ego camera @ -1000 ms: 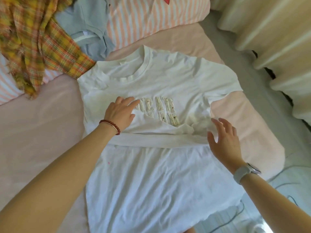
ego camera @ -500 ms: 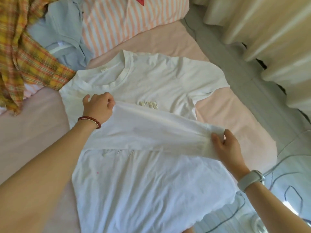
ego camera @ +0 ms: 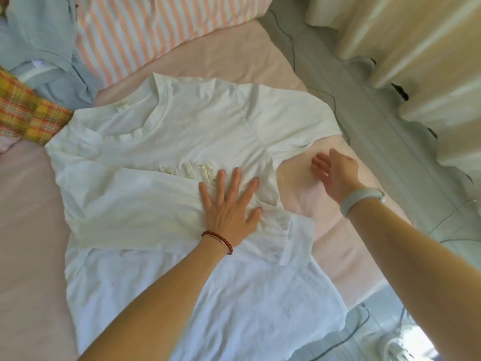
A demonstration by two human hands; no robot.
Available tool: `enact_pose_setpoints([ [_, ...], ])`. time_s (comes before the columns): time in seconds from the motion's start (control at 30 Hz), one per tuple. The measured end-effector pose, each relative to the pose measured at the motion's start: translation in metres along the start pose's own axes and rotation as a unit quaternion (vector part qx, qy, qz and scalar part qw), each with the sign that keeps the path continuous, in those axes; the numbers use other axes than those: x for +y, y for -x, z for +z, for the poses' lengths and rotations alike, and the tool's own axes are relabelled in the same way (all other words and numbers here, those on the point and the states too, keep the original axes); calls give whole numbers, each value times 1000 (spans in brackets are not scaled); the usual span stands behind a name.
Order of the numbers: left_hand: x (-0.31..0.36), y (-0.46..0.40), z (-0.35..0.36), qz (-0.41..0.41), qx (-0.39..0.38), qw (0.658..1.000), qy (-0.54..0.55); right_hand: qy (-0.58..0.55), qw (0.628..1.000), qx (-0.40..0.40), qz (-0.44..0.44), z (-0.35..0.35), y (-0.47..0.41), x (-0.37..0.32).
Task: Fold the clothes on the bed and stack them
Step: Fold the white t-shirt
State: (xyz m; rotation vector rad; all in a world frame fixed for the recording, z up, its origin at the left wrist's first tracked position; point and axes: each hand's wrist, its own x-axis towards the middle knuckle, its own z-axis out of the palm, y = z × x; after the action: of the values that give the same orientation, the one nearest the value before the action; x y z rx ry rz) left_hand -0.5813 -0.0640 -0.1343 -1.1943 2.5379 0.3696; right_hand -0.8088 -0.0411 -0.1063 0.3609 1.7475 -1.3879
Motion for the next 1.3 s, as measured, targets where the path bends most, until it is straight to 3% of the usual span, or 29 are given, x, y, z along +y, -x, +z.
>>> enact_pose_setpoints([
  [0.1, 2, -5, 3, -21, -51, 998, -10, -167, 983, -13, 77, 18, -38, -29],
  [0.2, 0, -7, -9, -17, -65, 998, 14, -172, 982, -8, 71, 28, -53, -42],
  [0.27, -9, -12, -22, -35, -90, 989, 109, -34, 999, 21, -32, 42, -45, -47],
  [0.3, -14, -14, -33, -65, -75, 969, 228, 47, 990, 40, -124, 50, -37, -46],
  [0.33, -19, -15, -50, -117, -38, 913, 389, 116, 965, 46, -230, 56, -24, -42],
  [0.37, -27, -15, -71, -173, -10, 826, 536, 169, 926, 22, -337, 60, -6, -35],
  [0.43, -53, -7, -107, -259, 14, 663, 702, 263, 812, -98, -511, 64, 34, -8],
  [0.5, -90, 7, -128, -298, 60, 548, 779, 380, 644, -241, -619, 54, 67, 32],
  [0.57, -125, 26, -138, -309, 90, 483, 814, 484, 472, -348, -650, 32, 88, 73],
  [0.6, -137, 35, -140, -309, 92, 463, 825, 523, 409, -375, -647, 18, 93, 91],
  [0.63, -146, 44, -138, -311, 87, 451, 832, 554, 374, -385, -637, 6, 95, 103],
  [0.67, -150, 51, -134, -311, 72, 441, 839, 575, 369, -384, -621, -4, 94, 111],
  [0.8, -143, 73, -107, -341, 17, 448, 826, 586, 440, -356, -580, -7, 90, 96],
  [0.87, -142, 79, -91, -397, 73, 494, 770, 582, 469, -321, -581, 5, 89, 85],
  [0.97, -135, 94, -82, -379, 132, 539, 740, 604, 485, -285, -565, 22, 93, 76],
  [1.0, -133, 99, -80, -362, 125, 575, 723, 610, 485, -286, -558, 29, 97, 75],
  [1.1, -127, 110, -74, -318, 30, 767, 557, 655, 469, -362, -470, 46, 114, 85],
  [1.13, -126, 110, -69, -308, 16, 809, 500, 668, 467, -386, -431, 50, 119, 92],
  [1.17, -125, 109, -63, -312, 20, 831, 460, 680, 468, -389, -409, 53, 123, 100],
  [1.3, -122, 99, -51, -313, 113, 859, 389, 678, 502, -349, -408, 56, 131, 118],
])
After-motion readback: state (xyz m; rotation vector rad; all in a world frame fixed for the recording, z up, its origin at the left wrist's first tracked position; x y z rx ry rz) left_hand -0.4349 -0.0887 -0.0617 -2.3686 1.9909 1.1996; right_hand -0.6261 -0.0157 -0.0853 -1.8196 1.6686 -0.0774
